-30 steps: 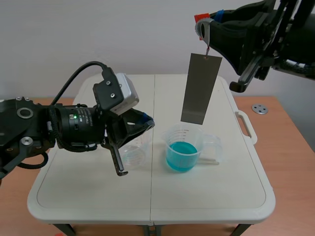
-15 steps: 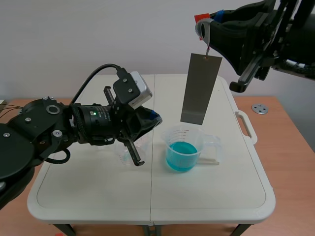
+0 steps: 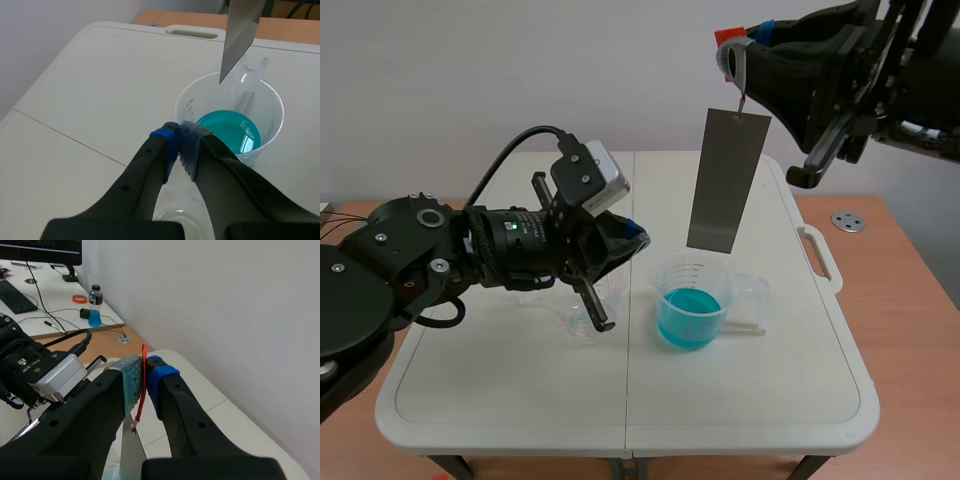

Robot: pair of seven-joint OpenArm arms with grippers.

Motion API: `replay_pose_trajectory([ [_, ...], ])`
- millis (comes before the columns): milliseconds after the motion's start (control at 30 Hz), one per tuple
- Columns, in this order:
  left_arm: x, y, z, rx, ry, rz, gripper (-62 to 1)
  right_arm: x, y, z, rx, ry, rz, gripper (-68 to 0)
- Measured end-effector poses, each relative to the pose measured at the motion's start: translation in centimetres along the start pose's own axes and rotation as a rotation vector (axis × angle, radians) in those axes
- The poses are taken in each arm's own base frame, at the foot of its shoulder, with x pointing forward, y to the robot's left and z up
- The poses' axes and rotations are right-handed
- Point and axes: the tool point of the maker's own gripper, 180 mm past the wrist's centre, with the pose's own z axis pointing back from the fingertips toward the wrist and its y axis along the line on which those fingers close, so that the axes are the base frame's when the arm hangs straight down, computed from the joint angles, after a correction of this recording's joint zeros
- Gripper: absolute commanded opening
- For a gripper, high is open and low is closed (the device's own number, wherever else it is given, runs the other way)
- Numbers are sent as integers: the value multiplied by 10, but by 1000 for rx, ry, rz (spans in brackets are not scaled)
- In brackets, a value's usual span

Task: Hold the metal plate by the orange handle, dip it into the blue solution, take it out and point at it, then put the plate back in the beaker on the left.
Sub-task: 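Point at the plate with the left hand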

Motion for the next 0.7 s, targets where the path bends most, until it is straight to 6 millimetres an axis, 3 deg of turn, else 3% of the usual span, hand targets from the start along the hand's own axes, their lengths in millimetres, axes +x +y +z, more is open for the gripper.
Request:
replay_pose_trajectory([
  [100,5,9,14,22,-70,59,-579,0,0,0,0,0,0,-663],
  [200,-3,28,46,74,-84,81,-579,0,0,0,0,0,0,-662],
  [400,-23,74,136,217,-66,86,-579,0,0,0,0,0,0,-662],
  [500,-42,91,183,303,-3,95,-579,0,0,0,0,0,0,-663],
  [700,-84,109,264,490,193,66,-579,0,0,0,0,0,0,-662],
])
